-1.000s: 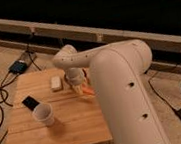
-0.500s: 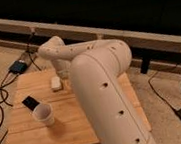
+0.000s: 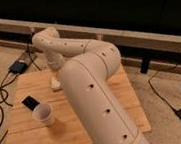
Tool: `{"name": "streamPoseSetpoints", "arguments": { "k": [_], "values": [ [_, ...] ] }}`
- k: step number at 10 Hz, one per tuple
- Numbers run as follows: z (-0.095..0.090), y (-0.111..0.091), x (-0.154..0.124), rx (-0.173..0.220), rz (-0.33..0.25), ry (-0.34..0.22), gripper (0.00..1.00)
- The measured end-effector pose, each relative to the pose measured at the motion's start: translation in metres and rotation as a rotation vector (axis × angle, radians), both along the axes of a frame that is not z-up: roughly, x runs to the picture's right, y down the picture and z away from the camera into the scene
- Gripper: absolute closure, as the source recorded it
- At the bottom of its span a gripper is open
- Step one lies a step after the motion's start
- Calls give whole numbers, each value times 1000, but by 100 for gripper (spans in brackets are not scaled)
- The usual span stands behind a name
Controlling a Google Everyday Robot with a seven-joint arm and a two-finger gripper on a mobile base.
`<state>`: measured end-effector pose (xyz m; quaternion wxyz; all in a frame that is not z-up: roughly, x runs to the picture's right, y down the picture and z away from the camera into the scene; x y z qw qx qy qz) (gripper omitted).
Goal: Place the pepper on the white sponge
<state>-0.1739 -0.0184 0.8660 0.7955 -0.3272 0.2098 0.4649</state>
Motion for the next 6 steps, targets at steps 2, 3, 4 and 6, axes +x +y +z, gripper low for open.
{"name": "streamPoseSetpoints", "arguments": {
  "k": [2, 3, 4, 6],
  "values": [
    [10, -6, -15, 13, -7, -5, 100],
    [16, -9, -22, 19, -13, -9, 100],
    [22, -12, -29, 23, -20, -13, 100],
    [33, -14, -40, 28, -29, -20, 100]
  ]
}}
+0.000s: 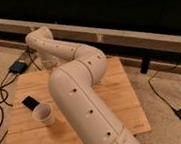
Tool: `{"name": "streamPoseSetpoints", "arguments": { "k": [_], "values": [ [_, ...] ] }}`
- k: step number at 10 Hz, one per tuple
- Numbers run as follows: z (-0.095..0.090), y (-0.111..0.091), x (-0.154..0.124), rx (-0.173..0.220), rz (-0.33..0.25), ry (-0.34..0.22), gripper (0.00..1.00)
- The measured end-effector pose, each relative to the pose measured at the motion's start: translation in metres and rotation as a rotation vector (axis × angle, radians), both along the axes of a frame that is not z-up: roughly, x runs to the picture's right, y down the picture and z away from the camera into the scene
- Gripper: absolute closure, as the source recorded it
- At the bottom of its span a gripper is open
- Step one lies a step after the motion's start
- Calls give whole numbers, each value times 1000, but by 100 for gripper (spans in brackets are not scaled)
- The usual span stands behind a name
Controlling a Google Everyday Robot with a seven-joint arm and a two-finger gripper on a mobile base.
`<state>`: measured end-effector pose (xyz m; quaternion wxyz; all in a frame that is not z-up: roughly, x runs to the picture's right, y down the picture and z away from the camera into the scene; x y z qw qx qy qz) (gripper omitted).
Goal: Place the pepper on the white sponge
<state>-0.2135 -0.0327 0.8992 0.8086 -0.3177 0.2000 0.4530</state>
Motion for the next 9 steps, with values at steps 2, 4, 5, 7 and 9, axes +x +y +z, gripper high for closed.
{"name": "streamPoseSetpoints", "arguments": {
  "k": [2, 4, 5, 7, 9],
  "values": [
    [14, 1, -7, -6, -4, -6, 100],
    [27, 5, -13, -9, -7, -13, 100],
    [33, 7, -15, -11, -9, -17, 100],
    [44, 10, -18, -9, -12, -26, 100],
    [51, 12, -19, -8, -20, -33, 100]
  ]
}}
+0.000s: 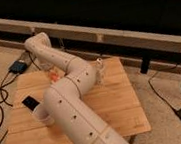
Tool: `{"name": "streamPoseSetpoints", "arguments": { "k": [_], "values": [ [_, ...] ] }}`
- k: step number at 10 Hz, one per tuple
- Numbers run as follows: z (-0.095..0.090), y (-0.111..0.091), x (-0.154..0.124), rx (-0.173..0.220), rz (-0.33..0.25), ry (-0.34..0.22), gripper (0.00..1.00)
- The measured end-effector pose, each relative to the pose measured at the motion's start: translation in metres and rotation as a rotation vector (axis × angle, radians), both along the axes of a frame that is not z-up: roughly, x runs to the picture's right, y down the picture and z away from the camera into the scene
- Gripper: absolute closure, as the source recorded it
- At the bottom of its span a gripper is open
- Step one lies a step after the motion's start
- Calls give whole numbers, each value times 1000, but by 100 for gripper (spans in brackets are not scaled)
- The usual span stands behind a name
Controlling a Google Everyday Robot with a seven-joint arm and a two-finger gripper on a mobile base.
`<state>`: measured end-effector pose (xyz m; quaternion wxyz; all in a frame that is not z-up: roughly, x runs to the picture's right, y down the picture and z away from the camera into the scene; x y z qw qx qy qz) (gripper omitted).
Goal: Place the pepper on the white sponge
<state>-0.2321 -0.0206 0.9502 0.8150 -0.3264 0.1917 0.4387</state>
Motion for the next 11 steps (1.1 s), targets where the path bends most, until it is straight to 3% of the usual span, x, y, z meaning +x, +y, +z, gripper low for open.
{"name": "streamPoseSetpoints", "arguments": {
  "k": [1, 3, 8, 9, 11],
  "values": [
    [3, 2, 0, -1, -6, -1, 99],
    [7, 3, -1, 2, -18, -6, 81],
    [11, 6, -7, 5, -30, -26, 27],
    [12, 5, -7, 6, -30, -28, 21],
    [13, 4, -6, 10, -29, -30, 20]
  ]
}}
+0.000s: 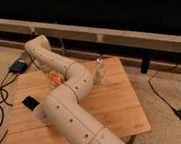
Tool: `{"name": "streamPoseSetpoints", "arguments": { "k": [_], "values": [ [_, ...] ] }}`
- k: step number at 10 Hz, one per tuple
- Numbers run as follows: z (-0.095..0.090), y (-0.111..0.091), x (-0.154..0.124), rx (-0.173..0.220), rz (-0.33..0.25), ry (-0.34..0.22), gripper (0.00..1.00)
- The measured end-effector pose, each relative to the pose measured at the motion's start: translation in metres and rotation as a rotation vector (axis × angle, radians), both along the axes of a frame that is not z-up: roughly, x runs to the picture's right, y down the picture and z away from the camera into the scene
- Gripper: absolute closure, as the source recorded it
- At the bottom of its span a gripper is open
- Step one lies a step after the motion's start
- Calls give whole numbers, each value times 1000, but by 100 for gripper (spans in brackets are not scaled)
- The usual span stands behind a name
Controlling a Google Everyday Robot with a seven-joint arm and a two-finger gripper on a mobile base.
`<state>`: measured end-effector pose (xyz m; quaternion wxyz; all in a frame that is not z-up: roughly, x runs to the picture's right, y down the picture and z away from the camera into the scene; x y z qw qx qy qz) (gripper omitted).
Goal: Place the pepper on the white sponge
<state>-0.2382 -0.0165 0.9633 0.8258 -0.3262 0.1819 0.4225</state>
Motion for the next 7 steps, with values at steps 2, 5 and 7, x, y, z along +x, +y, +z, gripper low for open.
{"name": "streamPoseSetpoints", "arguments": {
  "k": [2, 5, 7],
  "values": [
    [1, -1, 1, 3, 3, -2, 20],
    [1, -3, 2, 7, 6, -5, 20],
    [-1, -4, 2, 5, 7, -9, 20]
  ]
}}
